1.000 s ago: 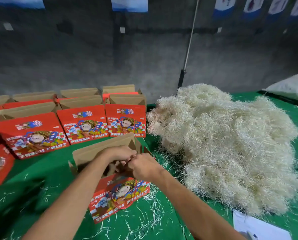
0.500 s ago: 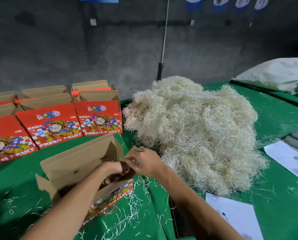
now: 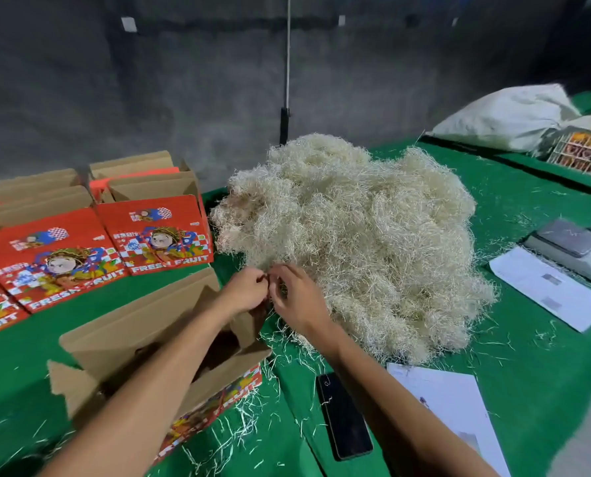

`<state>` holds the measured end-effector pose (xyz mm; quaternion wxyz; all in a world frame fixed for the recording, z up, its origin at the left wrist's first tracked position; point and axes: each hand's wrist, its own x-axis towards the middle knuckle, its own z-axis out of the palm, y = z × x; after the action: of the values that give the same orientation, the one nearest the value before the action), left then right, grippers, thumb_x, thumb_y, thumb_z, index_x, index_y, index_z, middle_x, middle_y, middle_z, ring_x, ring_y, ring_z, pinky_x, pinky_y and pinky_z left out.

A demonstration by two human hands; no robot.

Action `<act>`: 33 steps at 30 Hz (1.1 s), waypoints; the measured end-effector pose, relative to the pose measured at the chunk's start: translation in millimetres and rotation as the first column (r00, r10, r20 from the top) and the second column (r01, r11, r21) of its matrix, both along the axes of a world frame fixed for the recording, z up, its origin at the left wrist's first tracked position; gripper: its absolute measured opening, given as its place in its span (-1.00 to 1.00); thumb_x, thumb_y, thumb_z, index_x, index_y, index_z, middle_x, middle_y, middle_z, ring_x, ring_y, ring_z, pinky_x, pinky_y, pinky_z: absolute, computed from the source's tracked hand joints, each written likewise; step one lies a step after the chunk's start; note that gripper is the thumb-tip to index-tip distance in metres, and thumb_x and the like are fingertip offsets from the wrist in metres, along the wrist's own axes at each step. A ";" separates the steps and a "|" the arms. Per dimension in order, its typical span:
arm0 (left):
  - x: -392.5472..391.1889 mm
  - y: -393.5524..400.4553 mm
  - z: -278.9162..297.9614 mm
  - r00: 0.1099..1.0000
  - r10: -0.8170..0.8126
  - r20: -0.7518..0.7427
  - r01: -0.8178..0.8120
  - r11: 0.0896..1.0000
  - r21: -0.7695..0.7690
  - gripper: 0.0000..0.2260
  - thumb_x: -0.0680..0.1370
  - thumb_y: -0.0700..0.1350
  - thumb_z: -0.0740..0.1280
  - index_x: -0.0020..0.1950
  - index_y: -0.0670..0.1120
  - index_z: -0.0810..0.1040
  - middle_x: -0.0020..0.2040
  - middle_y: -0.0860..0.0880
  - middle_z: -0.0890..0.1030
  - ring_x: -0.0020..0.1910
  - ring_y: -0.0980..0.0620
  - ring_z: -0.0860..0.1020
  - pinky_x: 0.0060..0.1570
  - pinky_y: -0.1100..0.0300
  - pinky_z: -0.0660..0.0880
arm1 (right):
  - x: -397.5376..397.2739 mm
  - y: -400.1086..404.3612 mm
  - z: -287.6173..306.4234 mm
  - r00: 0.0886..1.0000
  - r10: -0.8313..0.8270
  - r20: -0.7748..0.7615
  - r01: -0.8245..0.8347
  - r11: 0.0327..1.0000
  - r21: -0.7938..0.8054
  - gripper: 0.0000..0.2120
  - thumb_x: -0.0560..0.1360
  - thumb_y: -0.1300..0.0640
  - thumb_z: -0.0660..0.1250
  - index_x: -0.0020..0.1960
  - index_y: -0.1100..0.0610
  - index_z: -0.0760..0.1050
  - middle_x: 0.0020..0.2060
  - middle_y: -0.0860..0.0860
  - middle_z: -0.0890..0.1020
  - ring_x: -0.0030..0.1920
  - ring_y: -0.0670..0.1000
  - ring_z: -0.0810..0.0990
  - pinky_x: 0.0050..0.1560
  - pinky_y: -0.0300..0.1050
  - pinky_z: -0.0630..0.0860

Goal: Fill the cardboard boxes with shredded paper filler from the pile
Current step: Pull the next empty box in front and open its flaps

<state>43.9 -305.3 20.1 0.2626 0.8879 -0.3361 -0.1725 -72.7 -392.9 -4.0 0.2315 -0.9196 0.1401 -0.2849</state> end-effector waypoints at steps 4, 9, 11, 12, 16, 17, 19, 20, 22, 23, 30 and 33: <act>-25.2 -41.2 -12.2 0.990 -0.129 -0.049 0.121 0.983 -0.140 -0.89 0.64 -0.14 0.26 0.05 0.09 0.48 -0.13 0.08 0.59 -0.40 0.19 0.54 -0.52 0.44 0.40 | -24.6 -40.4 -9.6 0.983 -0.183 -0.018 0.183 0.983 -0.009 -0.66 0.56 0.06 0.33 0.32 0.04 0.48 0.33 -0.03 0.49 0.24 -0.06 0.49 0.20 -0.04 0.55; -45.3 -101.8 -10.6 0.981 -0.187 -0.053 0.172 0.962 -0.213 -0.59 0.60 -0.22 0.28 0.35 0.17 0.36 0.13 0.08 0.55 -0.09 0.08 0.64 -0.11 0.04 0.66 | -42.8 -93.4 -0.8 0.938 -0.338 -0.070 0.335 0.941 -0.052 -0.58 0.56 -0.05 0.33 0.38 0.05 0.45 0.44 0.03 0.42 0.37 0.03 0.42 0.33 0.07 0.47; -46.0 -128.7 -0.7 0.983 -0.181 -0.040 0.165 0.953 -0.254 -0.55 0.60 -0.24 0.28 0.39 0.16 0.32 0.20 0.06 0.53 -0.14 0.12 0.61 -0.18 0.10 0.66 | -43.7 -118.5 9.7 0.925 -0.375 -0.059 0.367 0.923 -0.114 -0.55 0.55 -0.09 0.33 0.39 0.03 0.43 0.46 0.03 0.38 0.42 0.04 0.36 0.43 0.11 0.35; -44.8 -142.2 6.6 0.984 -0.178 -0.021 0.166 0.949 -0.269 -0.53 0.59 -0.24 0.29 0.41 0.16 0.30 0.24 0.05 0.51 -0.17 0.13 0.59 -0.25 0.15 0.63 | -42.3 -132.6 16.0 0.918 -0.392 -0.053 0.382 0.914 -0.136 -0.52 0.54 -0.11 0.33 0.40 0.03 0.41 0.48 0.03 0.36 0.44 0.05 0.33 0.46 0.13 0.30; -32.4 -194.0 38.2 0.977 -0.202 0.068 0.213 0.931 -0.295 -0.51 0.60 -0.21 0.30 0.47 0.10 0.27 0.39 0.01 0.44 -0.15 0.15 0.55 -0.26 0.18 0.56 | -25.1 -191.0 45.3 0.863 -0.501 -0.068 0.477 0.850 -0.222 -0.38 0.53 -0.23 0.30 0.48 0.03 0.29 0.56 0.10 0.20 0.55 0.13 0.15 0.54 0.22 0.10; -28.6 -205.3 43.9 0.975 -0.211 0.069 0.222 0.932 -0.286 -0.52 0.61 -0.18 0.30 0.48 0.09 0.26 0.41 0.01 0.43 -0.15 0.15 0.56 -0.25 0.18 0.57 | -20.6 -204.9 50.6 0.834 -0.543 -0.098 0.512 0.828 -0.228 -0.33 0.51 -0.25 0.31 0.51 0.02 0.23 0.57 0.11 0.15 0.56 0.16 0.09 0.55 0.25 0.02; -22.6 -222.7 50.2 0.973 -0.227 0.044 0.230 0.934 -0.275 -0.53 0.62 -0.13 0.28 0.50 0.07 0.24 0.40 0.02 0.44 -0.25 0.19 0.54 -0.39 0.27 0.49 | -15.5 -229.9 53.8 0.770 -0.602 -0.213 0.566 0.798 -0.208 -0.18 0.47 -0.26 0.36 0.57 -0.02 0.06 0.60 0.11 0.01 0.58 0.23 0.00 0.49 0.34 -0.12; -20.0 -228.4 50.6 0.973 -0.228 0.036 0.229 0.935 -0.272 -0.55 0.63 -0.12 0.28 0.49 0.07 0.24 0.39 0.01 0.45 -0.29 0.20 0.52 -0.42 0.29 0.44 | -14.8 -240.2 51.4 0.739 -0.609 -0.288 0.582 0.793 -0.183 -0.12 0.46 -0.22 0.39 0.58 -0.05 -0.02 0.60 0.10 -0.06 0.57 0.28 -0.04 0.45 0.41 -0.13; -15.1 -233.8 47.7 0.974 -0.225 0.040 0.228 0.941 -0.252 -0.58 0.63 -0.09 0.26 0.47 0.06 0.25 0.36 0.02 0.46 -0.21 0.15 0.56 -0.33 0.22 0.50 | -14.7 -256.3 39.8 0.687 -0.585 -0.431 0.591 0.795 -0.137 -0.09 0.47 -0.06 0.39 0.59 -0.10 -0.15 0.60 0.07 -0.18 0.55 0.36 -0.10 0.40 0.55 -0.05; -12.3 -234.6 44.2 0.973 -0.226 0.047 0.231 0.944 -0.236 -0.60 0.63 -0.07 0.26 0.46 0.06 0.27 0.33 0.03 0.47 -0.14 0.10 0.59 -0.23 0.14 0.56 | -15.1 -262.4 32.3 0.669 -0.564 -0.485 0.584 0.802 -0.127 -0.12 0.50 0.01 0.35 0.59 -0.12 -0.17 0.60 0.05 -0.21 0.55 0.38 -0.12 0.38 0.58 -0.02; 5.4 -217.5 10.1 0.984 -0.180 -0.010 0.168 0.938 -0.302 -0.76 0.62 -0.10 0.28 0.28 0.07 0.42 0.20 0.08 0.54 -0.30 0.20 0.48 -0.38 0.28 0.39 | -16.1 -267.1 19.3 0.739 -0.531 -0.416 0.468 0.847 -0.251 -0.63 0.64 0.19 0.20 0.44 0.07 0.37 0.38 0.11 0.43 0.26 0.21 0.48 0.02 0.17 0.64; 8.5 -209.2 6.9 0.988 -0.132 -0.079 0.097 0.934 -0.343 -0.79 0.62 -0.11 0.28 0.24 0.07 0.46 0.17 0.11 0.54 -0.11 0.23 0.53 -0.26 0.32 0.44 | -5.4 -251.8 42.1 0.817 -0.536 -0.213 0.493 0.841 -0.224 -0.66 0.62 0.29 0.15 0.35 0.13 0.46 0.21 0.10 0.59 -0.03 0.10 0.60 -0.13 0.04 0.66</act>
<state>52.4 -514.6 27.0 0.4170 0.7987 -0.3983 -0.1717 -78.1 -644.7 38.1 0.0509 -0.8923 0.3906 -0.2207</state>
